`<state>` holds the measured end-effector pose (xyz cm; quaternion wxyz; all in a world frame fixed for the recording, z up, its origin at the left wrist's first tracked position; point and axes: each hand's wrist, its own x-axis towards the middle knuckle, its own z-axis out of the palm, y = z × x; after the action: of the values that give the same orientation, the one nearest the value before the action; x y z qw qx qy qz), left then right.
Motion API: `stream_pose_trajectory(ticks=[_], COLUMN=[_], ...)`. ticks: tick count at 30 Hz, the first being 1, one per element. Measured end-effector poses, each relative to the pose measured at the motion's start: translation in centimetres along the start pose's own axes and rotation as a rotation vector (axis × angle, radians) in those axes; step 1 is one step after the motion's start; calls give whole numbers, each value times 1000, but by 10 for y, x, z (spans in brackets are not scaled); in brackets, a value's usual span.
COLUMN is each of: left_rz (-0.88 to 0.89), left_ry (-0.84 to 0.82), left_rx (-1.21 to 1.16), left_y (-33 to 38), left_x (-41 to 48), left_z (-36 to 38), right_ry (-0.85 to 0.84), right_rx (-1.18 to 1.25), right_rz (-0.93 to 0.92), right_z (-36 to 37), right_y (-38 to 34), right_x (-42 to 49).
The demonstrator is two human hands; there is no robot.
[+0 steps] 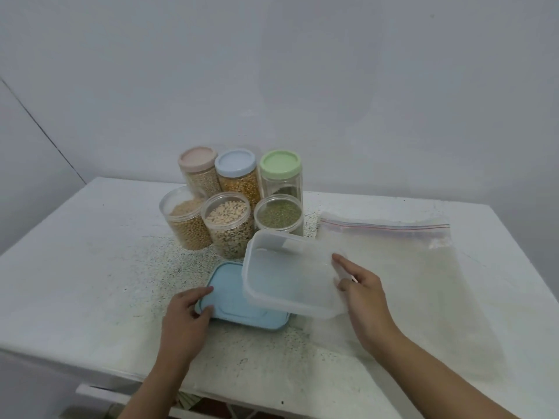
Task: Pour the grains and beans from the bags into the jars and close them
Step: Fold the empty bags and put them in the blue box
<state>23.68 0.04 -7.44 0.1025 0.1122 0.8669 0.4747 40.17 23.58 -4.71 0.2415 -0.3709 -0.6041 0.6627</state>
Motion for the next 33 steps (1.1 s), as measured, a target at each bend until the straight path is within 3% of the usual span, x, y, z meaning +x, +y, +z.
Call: stream_pose_trajectory(ticks=[4,10,20,27,33], left_rz=[100,-55,120,308,531], left_ry=[-8,-128,-151,30,-19], left_rx=[93,-284,-60,8,16], left_y=[-2,31,-7,11,54], left_x=[5,11,36,36,15], left_z=[-10,-22,-31,-34,-20], right_ry=[-73,-102,-200,-149,-46], right_rx=[-43,-58,-367,-395,-293], right_rz=[-8,-10,-54,-194,-303], right_z=[24,54,77,75,54], right_y=[-1,1,19,0,-21], right_x=[-8,-15,-22,-14,-14])
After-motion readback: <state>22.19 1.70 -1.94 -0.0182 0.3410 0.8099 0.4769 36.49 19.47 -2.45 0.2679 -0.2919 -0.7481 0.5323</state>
